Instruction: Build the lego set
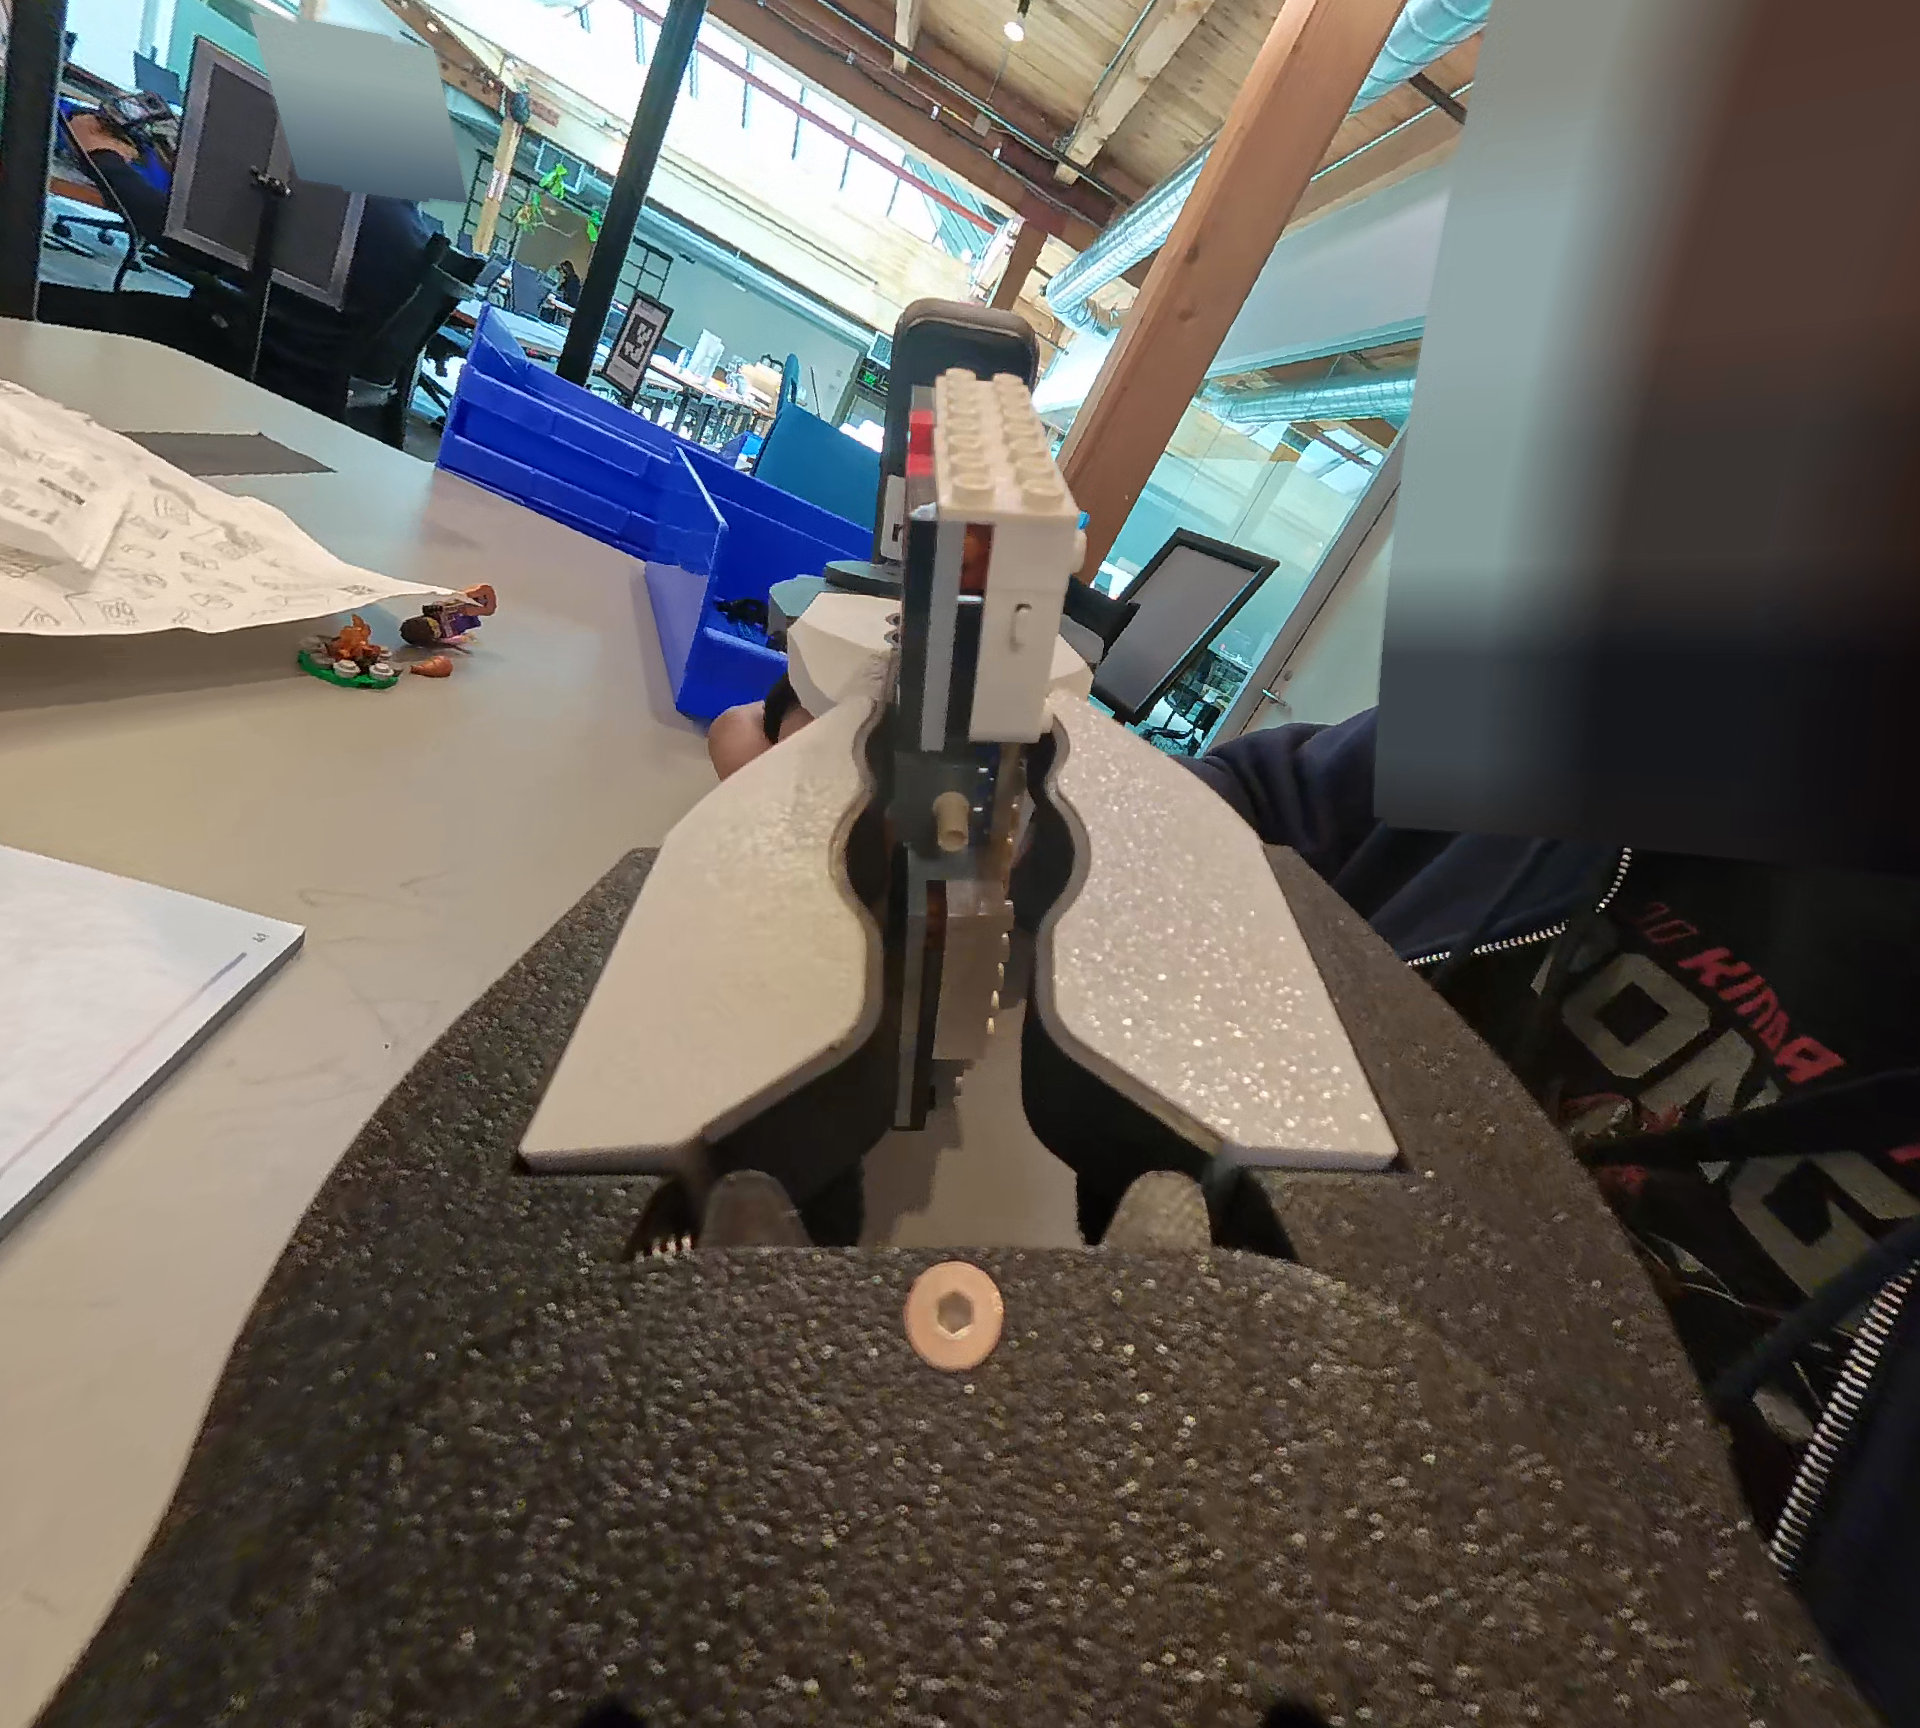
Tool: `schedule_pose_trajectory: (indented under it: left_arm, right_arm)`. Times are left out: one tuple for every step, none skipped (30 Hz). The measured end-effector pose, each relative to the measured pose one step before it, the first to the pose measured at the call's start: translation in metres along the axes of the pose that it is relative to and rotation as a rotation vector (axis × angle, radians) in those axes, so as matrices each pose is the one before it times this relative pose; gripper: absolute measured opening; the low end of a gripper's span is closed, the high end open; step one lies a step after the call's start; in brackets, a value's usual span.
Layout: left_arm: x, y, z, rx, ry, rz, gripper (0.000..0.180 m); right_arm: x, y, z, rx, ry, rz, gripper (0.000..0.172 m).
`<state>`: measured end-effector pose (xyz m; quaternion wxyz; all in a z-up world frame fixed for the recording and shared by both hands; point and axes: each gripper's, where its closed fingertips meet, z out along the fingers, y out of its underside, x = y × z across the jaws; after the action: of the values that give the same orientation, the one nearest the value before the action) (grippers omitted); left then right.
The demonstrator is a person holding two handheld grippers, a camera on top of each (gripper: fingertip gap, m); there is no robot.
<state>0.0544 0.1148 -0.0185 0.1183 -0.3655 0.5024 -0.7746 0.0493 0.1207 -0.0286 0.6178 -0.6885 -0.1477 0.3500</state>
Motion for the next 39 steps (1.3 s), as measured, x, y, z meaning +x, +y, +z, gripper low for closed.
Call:
schedule_pose_trajectory:
  left_arm:
    - [0.00031,-0.00024,0.00011,0.0002,0.0009,0.0033,0.024]
    - [0.00081,-0.00032,-0.00003,0.0017,0.0024,0.0072,0.024]
    - [0.00056,-0.00016,-0.00012,0.0004,0.0015,0.0089,0.024]
    - [0.00082,-0.00005,-0.00013,-0.0007,0.0034,0.0077,0.024]
    - [0.00114,-0.00005,0.00000,0.0003,0.0032,0.0130,0.024]
    - [0.00090,-0.00020,0.00013,0.0024,0.0010,0.0137,0.024]
    - [0.00027,-0.00001,0.00017,-0.0012,0.0015,-0.0011,0.024]
    - [0.00000,-0.00004,0.00012,-0.0006,0.0005,-0.0006,0.024]
    - [0.00052,-0.00035,-0.00002,0.0037,0.0011,0.0081,0.024]
    - [0.00093,-0.00103,-0.00023,0.0084,0.0033,0.0092,0.024]
    - [0.00075,-0.00041,-0.00024,0.0022,0.0030,0.0055,0.024]
    - [0.00054,-0.00015,-0.00006,-0.0008,0.0018,0.0059,0.024]
    - [0.00111,-0.00008,0.00003,0.0003,0.0043,0.0098,0.024]
    - [0.00077,0.00001,0.00022,0.0003,0.0019,0.0084,0.024]
    - [0.00034,0.00005,-0.00003,0.0005,0.0017,0.0031,0.024]
    - [0.00022,-0.00004,-0.00009,0.0014,0.0027,0.0011,0.024]
    - [0.00073,0.00019,-0.00013,0.0015,0.0059,0.0006,0.024]
    - [0.00105,0.00001,0.00000,0.0009,0.0086,-0.0018,0.024]
    - [0.00090,-0.00006,0.00022,-0.0001,0.0047,0.0026,0.024]
    - [0.00066,0.00019,0.00020,-0.0024,0.0016,0.0059,0.024]
    - [0.00044,0.00030,0.00023,-0.0038,0.0012,0.0040,0.024]
    - [0.00028,0.00048,0.00003,-0.0030,0.0010,0.0027,0.024]
    - [0.00014,0.00033,0.00003,-0.0024,0.0018,0.0000,0.024]
    - [0.00007,0.00030,0.00005,-0.0021,0.0010,-0.0004,0.024]
    - [-0.00011,0.00020,-0.00002,-0.0013,-0.0007,0.0010,0.024]
    - [-0.00017,0.00028,-0.00010,-0.0023,-0.0006,0.0003,0.024]
    - [-0.00032,0.00032,-0.00004,-0.0044,-0.0021,0.0007,0.024]
    - [-0.00056,0.00021,-0.00010,-0.0034,-0.0045,0.0019,0.024]
    - [-0.00098,0.00005,-0.00026,-0.0010,-0.0057,-0.0024,0.024]
    - [-0.00085,0.00035,-0.00047,-0.0034,-0.0026,-0.0027,0.024]
    - [-0.00081,0.00084,-0.00030,-0.0073,-0.0019,-0.0024,0.024]
    - [-0.00015,0.00076,-0.00005,-0.0070,-0.0004,-0.0002,0.024]
    - [0.00031,0.00070,0.00031,-0.0074,0.0000,0.0029,0.024]
    - [0.00082,0.00047,0.00032,-0.0059,0.0025,0.0046,0.024]
    - [0.00081,0.00050,0.00042,-0.0063,0.0027,0.0029,0.024]
    - [0.00029,0.00078,0.00036,-0.0081,0.0010,0.0004,0.024]
    - [0.00039,-0.00003,0.00012,-0.0017,0.0010,0.0015,0.024]
    - [0.00041,0.00020,0.00007,-0.0025,0.0021,-0.0005,0.024]
    - [0.00030,0.00000,0.00024,-0.0014,0.0010,0.0004,0.024]
  right_arm:
    - [-0.00034,-0.00007,-0.00006,-0.0023,0.0009,-0.0057,0.023]
    - [-0.00056,-0.00038,0.00018,-0.0003,-0.0021,-0.0010,0.023]
    - [-0.00058,-0.00013,0.00021,-0.0013,0.0007,-0.0056,0.024]
    - [-0.00071,-0.00022,0.00015,-0.0016,0.0013,-0.0115,0.024]
    - [-0.00106,-0.00051,0.00000,-0.0018,-0.0003,-0.0104,0.024]
    - [-0.00085,-0.00055,-0.00002,-0.0030,0.0022,-0.0104,0.024]
    - [-0.00010,-0.00019,-0.00013,-0.0073,0.0068,-0.0143,0.025]
    - [0.00010,0.00001,-0.00014,-0.0075,0.0098,-0.0179,0.026]
    - [-0.00021,-0.00010,0.00010,-0.0040,0.0079,-0.0156,0.026]
    - [-0.00055,0.00010,0.00046,-0.0043,0.0050,-0.0087,0.027]
    - [-0.00056,-0.00006,0.00054,-0.0022,0.0017,-0.0021,0.027]
    - [-0.00049,0.00017,0.00022,-0.0022,-0.0001,-0.0003,0.028]
    - [-0.00066,-0.00017,0.00012,0.0002,-0.0033,-0.0014,0.028]
    - [-0.00059,-0.00007,0.00000,-0.0004,-0.0025,-0.0018,0.028]
    - [-0.00054,-0.00005,0.00002,-0.0008,-0.0010,-0.0049,0.028]
    - [-0.00116,0.00000,0.00023,-0.0023,-0.0031,-0.0059,0.028]
    - [-0.00103,-0.00001,0.00031,-0.0020,-0.0008,-0.0065,0.027]
    - [-0.00103,-0.00052,0.00010,0.0022,-0.0009,-0.0090,0.027]
    - [-0.00091,-0.00032,-0.00004,0.0016,-0.0023,-0.0066,0.026]
    - [-0.00067,-0.00026,-0.00022,0.0008,-0.0024,-0.0061,0.026]
    - [-0.00044,0.00024,-0.00017,-0.0026,-0.0014,-0.0056,0.026]
    - [-0.00031,0.00017,-0.00012,-0.0031,-0.0012,-0.0044,0.025]
    - [-0.00022,0.00017,-0.00008,-0.0018,-0.0014,-0.0028,0.025]
    - [-0.00008,0.00029,-0.00010,-0.0013,-0.0007,-0.0019,0.025]
    - [0.00007,0.00031,0.00001,-0.0011,-0.0011,0.0003,0.025]
    - [0.00007,0.00029,0.00002,-0.0011,-0.0018,0.0010,0.025]
    - [0.00026,0.00051,0.00005,-0.0034,0.0003,-0.0011,0.025]
    - [0.00070,0.00046,0.00004,-0.0053,0.0032,-0.0027,0.025]
    - [0.00115,0.00044,0.00027,-0.0066,0.0083,-0.0034,0.026]
    - [0.00109,0.00069,0.00026,-0.0081,0.0097,-0.0082,0.027]
    - [0.00087,0.00083,0.00023,-0.0101,0.0115,-0.0150,0.028]
    - [0.00031,0.00067,0.00007,-0.0108,0.0097,-0.0208,0.029]
    - [-0.00006,0.00049,-0.00015,-0.0105,0.0066,-0.0201,0.029]
    - [-0.00047,0.00026,-0.00019,-0.0099,0.0033,-0.0172,0.030]
    - [-0.00089,0.00017,-0.00019,-0.0103,0.0012,-0.0180,0.031]
    - [-0.00042,0.00043,-0.00001,-0.0106,0.0051,-0.0204,0.031]
    - [-0.00017,0.00010,-0.00012,-0.0056,0.0053,-0.0145,0.031]
    - [-0.00028,-0.00022,-0.00016,-0.0014,0.0000,-0.0052,0.031]
    - [-0.00048,-0.00007,-0.00014,0.0024,-0.0039,0.0012,0.031]
